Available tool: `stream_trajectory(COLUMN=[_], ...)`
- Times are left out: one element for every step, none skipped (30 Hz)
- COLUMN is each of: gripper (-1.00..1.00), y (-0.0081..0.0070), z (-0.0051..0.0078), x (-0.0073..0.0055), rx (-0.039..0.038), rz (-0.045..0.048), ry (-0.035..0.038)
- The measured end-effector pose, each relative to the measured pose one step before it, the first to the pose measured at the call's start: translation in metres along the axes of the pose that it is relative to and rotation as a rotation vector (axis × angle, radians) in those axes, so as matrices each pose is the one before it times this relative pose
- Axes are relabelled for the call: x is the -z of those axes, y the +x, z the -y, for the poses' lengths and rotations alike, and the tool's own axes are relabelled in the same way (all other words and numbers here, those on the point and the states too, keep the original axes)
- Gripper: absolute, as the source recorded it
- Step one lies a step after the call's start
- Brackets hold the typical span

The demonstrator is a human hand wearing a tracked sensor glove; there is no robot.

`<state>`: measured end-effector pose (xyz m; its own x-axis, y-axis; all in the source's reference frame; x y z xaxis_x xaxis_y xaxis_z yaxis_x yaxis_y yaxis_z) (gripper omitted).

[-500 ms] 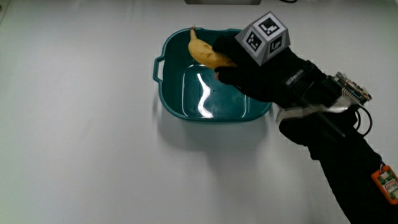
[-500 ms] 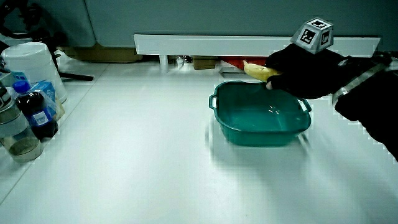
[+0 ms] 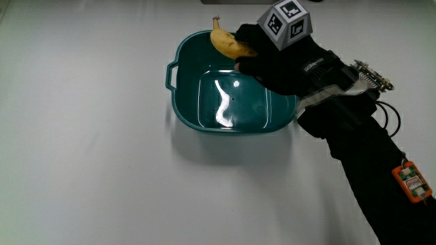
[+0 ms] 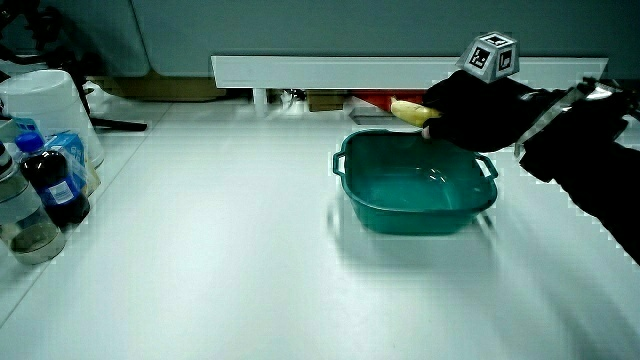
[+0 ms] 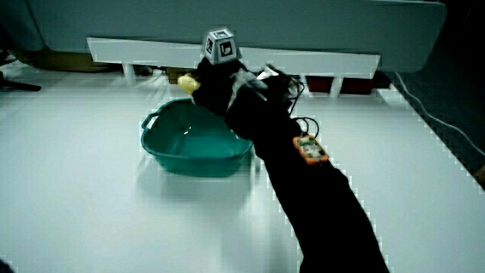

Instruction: Place banana into plate

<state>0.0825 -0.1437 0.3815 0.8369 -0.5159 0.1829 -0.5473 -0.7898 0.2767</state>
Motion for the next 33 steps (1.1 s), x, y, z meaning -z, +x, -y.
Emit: stream_trajectory(gripper=[0.0,0.0,0.0,0.0,0.0,0.0,0.0,0.0,0.0,0.0,0.0,0.0,0.0,0.0,0.0,0.0,0.0,0.0,0.0,0.0,0.0,0.0,0.0,0.0,0.0,0.0,0.0,0.0,0.0,0.0,0.0,0.0,0.0], y=[0.00284,-0.00181,-0.00019,0.00037,-0.00082,0.00046,-0.00075,0.00021,-0.00083,0.0005,-0.00177,-0.00203,-0.00067,-0.00256,-0.00202,-0.00123,-0.0006,-0.00028,0.00048,0.00204,0.00298,0.00198,0.00001,0.00103,0.00036,0.00015,0.00002,-0.00062,-0.00162,-0.00093,0.00042,-0.00057,-0.00135], z=[-0.0024,0.00066,-0.00098,-0.00184,-0.00199,-0.00318,-0.00164,-0.00099,-0.00022,-0.00209,-0.00166,-0.00336,-0.00566,-0.00197,-0.00044,-0.00017,-0.00159,-0.00259,-0.00292,-0.00196,-0.00117,-0.00001,0.00165,-0.00148,-0.00066,-0.00003,-0.00018,-0.00029,0.00126,0.00016,-0.00132,-0.00056,0.00026], x=[0.00647,0.00051,0.00547,0.00658,0.00465,0.00682,0.00453,0.00522,0.00406,0.00681,0.00555,0.00756,0.00947,0.00417,0.00315,0.00281,0.00441,0.00508,0.00536,0.00441,0.0032,0.0015,-0.00084,0.00333,0.0023,0.00141,0.00149,0.00165,-0.00013,0.00115,0.00284,0.00133,0.00031], rx=[0.00804,-0.00829,-0.0023,0.00266,-0.01452,-0.00023,-0.0096,0.00979,0.00923,-0.01483,0.00334,0.01846,-0.0014,0.00422,-0.00425,0.00384,0.00643,0.01111,0.0023,0.01092,0.01329,0.00514,0.00412,-0.00559,0.00186,0.00855,0.00258,-0.00595,0.00615,-0.00323,0.00057,0.00058,-0.00542], rz=[-0.00068,-0.02578,0.03208,-0.01745,-0.00755,0.00303,-0.0136,0.02182,0.00922,-0.04597,0.0169,0.03233,0.01742,0.0287,-0.00359,0.0048,0.00447,0.01459,0.00752,-0.0004,-0.00082,-0.00295,0.0059,-0.00198,0.00081,0.00573,0.0001,0.01009,0.01667,0.00823,-0.0078,0.00573,0.00482], ry=[-0.00021,-0.01135,-0.00171,-0.02216,-0.01669,-0.02069,-0.02102,0.0016,0.00147,-0.02657,-0.00812,-0.0226,-0.03382,-0.01095,-0.00503,-0.00075,-0.01332,-0.01212,-0.01687,-0.01287,0.00124,-0.00783,0.00323,-0.01103,-0.00984,-0.00141,-0.00039,-0.0084,0.00599,0.00738,-0.01689,-0.00977,-0.00013])
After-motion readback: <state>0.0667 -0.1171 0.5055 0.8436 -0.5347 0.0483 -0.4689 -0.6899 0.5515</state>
